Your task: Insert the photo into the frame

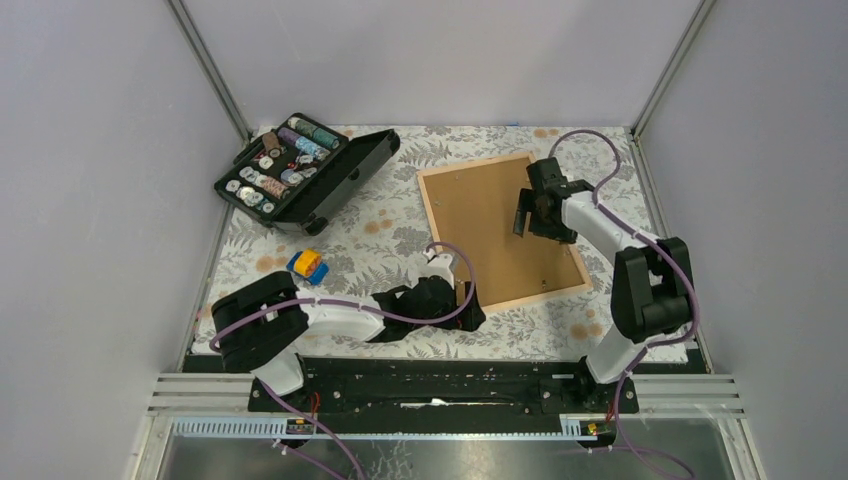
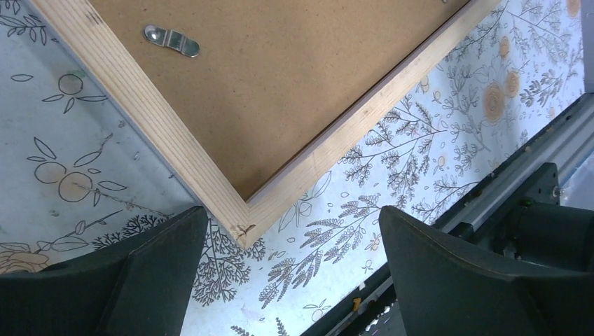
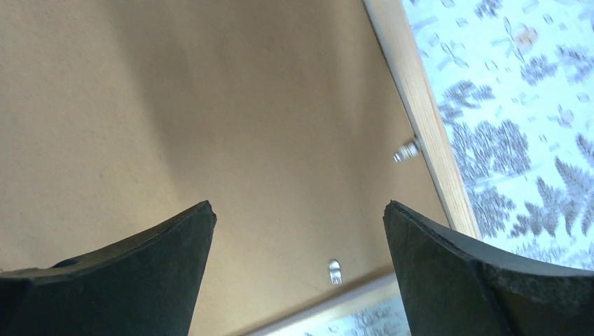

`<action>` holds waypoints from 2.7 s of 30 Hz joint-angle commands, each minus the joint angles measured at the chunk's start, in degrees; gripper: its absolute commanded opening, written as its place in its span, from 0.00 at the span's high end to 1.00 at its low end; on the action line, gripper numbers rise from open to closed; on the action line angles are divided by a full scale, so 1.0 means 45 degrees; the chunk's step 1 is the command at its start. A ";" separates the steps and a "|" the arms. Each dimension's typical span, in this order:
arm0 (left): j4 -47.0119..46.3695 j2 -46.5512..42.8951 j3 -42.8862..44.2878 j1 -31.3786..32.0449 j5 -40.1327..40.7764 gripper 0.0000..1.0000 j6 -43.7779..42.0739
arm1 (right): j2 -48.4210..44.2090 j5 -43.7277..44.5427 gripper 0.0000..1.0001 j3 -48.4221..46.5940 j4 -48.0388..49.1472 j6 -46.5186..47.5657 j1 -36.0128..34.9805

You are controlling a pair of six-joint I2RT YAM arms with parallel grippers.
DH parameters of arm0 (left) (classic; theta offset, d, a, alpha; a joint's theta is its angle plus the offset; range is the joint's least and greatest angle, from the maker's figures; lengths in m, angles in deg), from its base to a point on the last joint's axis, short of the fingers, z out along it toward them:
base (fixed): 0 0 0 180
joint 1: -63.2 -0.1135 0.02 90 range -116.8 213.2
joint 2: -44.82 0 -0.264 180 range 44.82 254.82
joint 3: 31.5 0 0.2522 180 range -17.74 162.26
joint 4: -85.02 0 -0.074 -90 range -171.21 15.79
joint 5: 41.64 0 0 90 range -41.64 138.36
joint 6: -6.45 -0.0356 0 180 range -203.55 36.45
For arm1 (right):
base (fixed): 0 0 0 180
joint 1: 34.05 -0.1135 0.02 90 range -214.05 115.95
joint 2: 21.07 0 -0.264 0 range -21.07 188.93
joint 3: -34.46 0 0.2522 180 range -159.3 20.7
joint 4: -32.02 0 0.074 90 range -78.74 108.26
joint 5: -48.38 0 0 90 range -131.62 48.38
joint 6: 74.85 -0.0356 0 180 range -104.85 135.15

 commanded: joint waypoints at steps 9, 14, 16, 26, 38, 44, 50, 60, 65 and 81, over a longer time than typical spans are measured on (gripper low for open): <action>-0.1343 0.0259 -0.0762 -0.0164 -0.1061 0.02 0.0514 | -0.5744 -0.1859 0.16 0.5851 0.0766 -0.1636 0.1903; -0.1419 0.0310 -0.0753 -0.0170 -0.1163 0.02 0.0440 | -0.4827 -0.2713 0.17 0.5793 0.0822 -0.1752 0.1903; -0.1431 0.0310 -0.0760 -0.0169 -0.1151 0.02 0.0457 | -0.4424 -0.2578 0.18 0.5743 0.0855 -0.1907 0.1903; -0.1641 0.0171 -0.0951 -0.0170 -0.1091 0.02 0.0520 | -0.3848 -0.1506 0.24 0.5861 0.1393 -0.2504 0.1903; -0.1788 0.0079 -0.1077 -0.0170 -0.1071 0.02 0.0555 | -0.3626 -0.1630 0.42 0.6573 0.1829 -0.3260 0.1903; -0.1798 0.0076 -0.1107 -0.0169 -0.1085 0.02 0.0540 | -0.4079 -0.1962 0.59 0.7092 0.1853 -0.3821 0.1903; -0.1837 0.0009 -0.1157 -0.0188 -0.1037 0.02 0.0570 | -0.5011 -0.3548 1.00 0.8016 0.1975 -0.5364 0.1903; -0.1941 -0.0275 -0.1356 -0.0209 -0.0990 0.02 0.0577 | -0.8351 -0.3539 0.65 0.8125 0.1131 -0.5420 0.1906; -0.1623 -0.0403 -0.1121 -0.0209 -0.1463 0.01 0.0410 | -0.7859 -0.2521 0.17 0.7686 0.0564 -0.4473 0.2019; -0.1714 0.3798 0.3562 0.1612 -0.4359 0.05 0.0511 | -0.5292 -0.3853 0.24 0.7293 0.1343 -0.2243 0.2568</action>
